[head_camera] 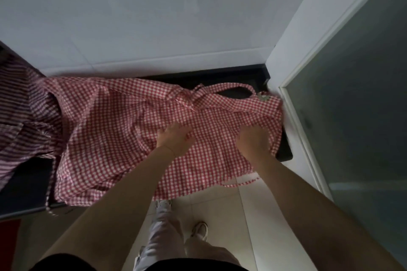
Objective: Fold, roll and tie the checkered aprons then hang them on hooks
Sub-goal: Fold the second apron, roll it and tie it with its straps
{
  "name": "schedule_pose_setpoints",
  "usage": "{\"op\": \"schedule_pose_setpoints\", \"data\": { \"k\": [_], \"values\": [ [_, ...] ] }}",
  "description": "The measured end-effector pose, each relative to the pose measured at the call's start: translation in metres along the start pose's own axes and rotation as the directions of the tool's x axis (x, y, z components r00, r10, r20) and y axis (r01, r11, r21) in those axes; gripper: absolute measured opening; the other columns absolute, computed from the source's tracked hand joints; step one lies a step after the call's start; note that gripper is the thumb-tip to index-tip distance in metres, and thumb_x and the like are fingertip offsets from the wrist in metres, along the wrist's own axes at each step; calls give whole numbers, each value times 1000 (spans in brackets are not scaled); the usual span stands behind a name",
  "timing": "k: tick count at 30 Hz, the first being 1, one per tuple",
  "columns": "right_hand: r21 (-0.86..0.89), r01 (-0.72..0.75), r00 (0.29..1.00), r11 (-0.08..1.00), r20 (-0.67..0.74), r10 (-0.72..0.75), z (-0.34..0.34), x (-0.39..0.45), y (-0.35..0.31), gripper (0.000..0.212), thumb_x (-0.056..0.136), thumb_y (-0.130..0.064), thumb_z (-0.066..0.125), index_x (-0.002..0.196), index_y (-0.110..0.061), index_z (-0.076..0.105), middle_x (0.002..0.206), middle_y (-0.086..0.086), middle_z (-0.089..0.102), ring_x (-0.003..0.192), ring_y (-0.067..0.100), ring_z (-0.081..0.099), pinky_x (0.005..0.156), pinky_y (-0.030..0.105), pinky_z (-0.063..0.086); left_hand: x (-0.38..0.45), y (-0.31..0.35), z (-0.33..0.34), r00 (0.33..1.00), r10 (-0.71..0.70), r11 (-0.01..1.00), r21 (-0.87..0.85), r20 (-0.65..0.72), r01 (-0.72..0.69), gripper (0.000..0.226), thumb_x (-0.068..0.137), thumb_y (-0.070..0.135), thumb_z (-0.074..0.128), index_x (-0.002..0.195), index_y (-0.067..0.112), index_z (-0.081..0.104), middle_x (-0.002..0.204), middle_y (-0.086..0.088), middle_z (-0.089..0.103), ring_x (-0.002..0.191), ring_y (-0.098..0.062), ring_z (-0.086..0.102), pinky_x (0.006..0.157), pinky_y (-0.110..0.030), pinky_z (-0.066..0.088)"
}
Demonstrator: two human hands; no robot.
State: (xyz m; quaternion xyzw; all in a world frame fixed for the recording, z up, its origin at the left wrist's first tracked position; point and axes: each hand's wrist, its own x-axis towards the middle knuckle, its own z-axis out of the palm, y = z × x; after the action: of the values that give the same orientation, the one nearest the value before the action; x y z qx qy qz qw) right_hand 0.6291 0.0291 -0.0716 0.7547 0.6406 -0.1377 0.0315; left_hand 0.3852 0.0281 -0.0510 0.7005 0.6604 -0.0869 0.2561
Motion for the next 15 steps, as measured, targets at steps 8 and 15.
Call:
{"op": "schedule_pose_setpoints", "data": {
  "k": [8,15],
  "values": [
    [-75,446,883,892,200,-424,23,-5,-49,61,100,-47,44,155,-29,25,164,3,17,150,29,18,120,50,24,-5,-45,4,972,-231,968,-88,39,233,97,82,66,61,156,36,5,164,-6,-10,150,-38,-6,116,-66,10],
    [-150,488,873,860,101,-478,11,17,-70,58,96,-47,36,151,-26,36,149,9,46,134,31,45,114,45,33,11,-40,-13,973,-228,974,-14,-31,227,88,84,78,44,154,29,20,156,-13,29,142,-38,30,113,-59,26]
  ]
}}
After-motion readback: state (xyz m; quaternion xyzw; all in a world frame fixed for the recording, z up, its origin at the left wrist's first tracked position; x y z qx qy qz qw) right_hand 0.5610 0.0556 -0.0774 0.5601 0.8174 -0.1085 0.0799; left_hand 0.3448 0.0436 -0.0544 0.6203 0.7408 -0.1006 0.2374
